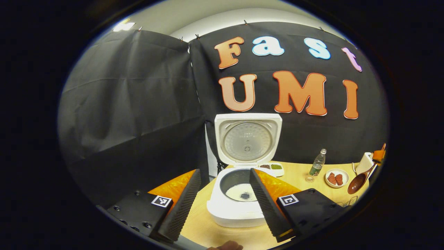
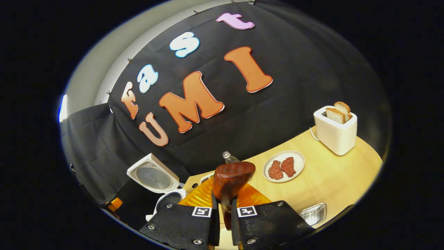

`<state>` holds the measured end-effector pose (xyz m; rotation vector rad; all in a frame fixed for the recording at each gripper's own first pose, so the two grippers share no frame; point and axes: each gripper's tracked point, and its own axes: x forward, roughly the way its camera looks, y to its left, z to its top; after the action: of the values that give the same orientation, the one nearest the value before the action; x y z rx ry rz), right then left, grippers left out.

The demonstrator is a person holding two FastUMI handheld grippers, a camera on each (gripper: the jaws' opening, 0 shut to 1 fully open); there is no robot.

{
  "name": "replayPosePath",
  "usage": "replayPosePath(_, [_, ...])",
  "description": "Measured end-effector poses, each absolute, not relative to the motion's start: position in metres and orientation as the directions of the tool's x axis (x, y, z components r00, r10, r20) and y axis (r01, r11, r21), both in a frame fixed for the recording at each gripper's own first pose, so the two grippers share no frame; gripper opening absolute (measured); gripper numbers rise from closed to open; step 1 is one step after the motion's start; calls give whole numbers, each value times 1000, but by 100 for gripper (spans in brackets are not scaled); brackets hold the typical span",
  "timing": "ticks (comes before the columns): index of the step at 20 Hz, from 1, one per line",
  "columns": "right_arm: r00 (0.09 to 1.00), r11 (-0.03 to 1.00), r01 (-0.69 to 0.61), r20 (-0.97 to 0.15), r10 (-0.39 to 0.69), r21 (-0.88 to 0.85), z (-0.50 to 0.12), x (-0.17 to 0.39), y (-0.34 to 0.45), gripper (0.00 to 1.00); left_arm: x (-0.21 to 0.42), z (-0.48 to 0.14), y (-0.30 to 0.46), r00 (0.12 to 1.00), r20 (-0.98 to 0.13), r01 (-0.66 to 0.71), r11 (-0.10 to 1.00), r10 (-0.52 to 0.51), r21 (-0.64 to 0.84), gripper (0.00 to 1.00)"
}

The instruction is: Close the left gripper, press the button to open the rice cooker; take a wooden spoon from the chopstick holder with the right hand, scoop a spoonful of rice and pour it into the rice cooker, then put the wooden spoon back into the chopstick holder.

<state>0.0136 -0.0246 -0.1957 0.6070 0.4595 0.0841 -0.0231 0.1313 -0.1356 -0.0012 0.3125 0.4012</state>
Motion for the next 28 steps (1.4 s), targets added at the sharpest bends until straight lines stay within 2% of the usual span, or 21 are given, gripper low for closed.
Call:
replayPosePath(2, [912, 820, 71, -371, 177, 568, -196, 4, -46, 13, -19, -131, 118, 882, -295, -365, 929, 368, 68, 96])
replayPosePath(3, [915, 824, 91, -373, 152, 559, -201, 0, -58, 13, -17, -128, 113, 886, -289, -358, 931, 363, 72, 90])
replayPosePath(6, [915, 837, 149, -395, 85, 527, -218, -15, -95, 13, -13, -122, 98, 895, -276, -339, 937, 349, 85, 90])
replayPosePath(7, [913, 836, 167, -402, 69, 523, -223, -18, -105, 14, -11, -119, 94, 897, -274, -335, 938, 347, 90, 96])
replayPosePath(8, [910, 833, 183, -411, 58, 523, -228, -23, -113, 14, -10, -118, 90, 898, -272, -334, 938, 347, 92, 90])
replayPosePath(11, [906, 831, 212, -422, 29, 514, -243, -32, -131, 15, -8, -122, 78, 886, -311, -334, 939, 343, 85, 90])
replayPosePath(12, [902, 836, 222, -431, 19, 501, -251, -36, -137, 15, -8, -120, 74, 885, -311, -339, 938, 345, 77, 96])
replayPosePath(14, [892, 841, 237, -453, 10, 486, -267, -42, -145, 15, -9, -114, 72, 883, -306, -350, 933, 357, 78, 96])
replayPosePath(15, [890, 839, 238, -456, 14, 489, -272, -44, -146, 15, -8, -109, 71, 881, -299, -360, 930, 367, 82, 91])
replayPosePath(16, [889, 835, 236, -457, 21, 498, -277, -47, -146, 15, -8, -106, 70, 877, -296, -369, 925, 378, 87, 91])
replayPosePath(17, [889, 829, 237, -457, 26, 506, -283, -49, -147, 16, -10, -113, 66, 863, -308, -389, 915, 402, 103, 96])
replayPosePath(19, [882, 827, 237, -470, 38, 511, -298, -54, -146, 17, -14, -115, 65, 843, -329, -416, 904, 425, 102, 96])
replayPosePath(20, [875, 827, 242, -483, 40, 507, -306, -59, -146, 17, -13, -115, 65, 838, -333, -424, 900, 432, 101, 90])
replayPosePath(21, [868, 826, 252, -495, 38, 505, -313, -60, -147, 17, -13, -114, 67, 833, -338, -428, 897, 438, 109, 90])
replayPosePath(22, [862, 826, 261, -505, 34, 500, -318, -62, -145, 18, -12, -112, 70, 830, -339, -431, 895, 443, 115, 96])
replayPosePath(28, [836, 815, 334, -548, -25, 473, -341, -70, -135, 19, 12, -105, 106, 840, -350, -406, 908, 414, 101, 96])
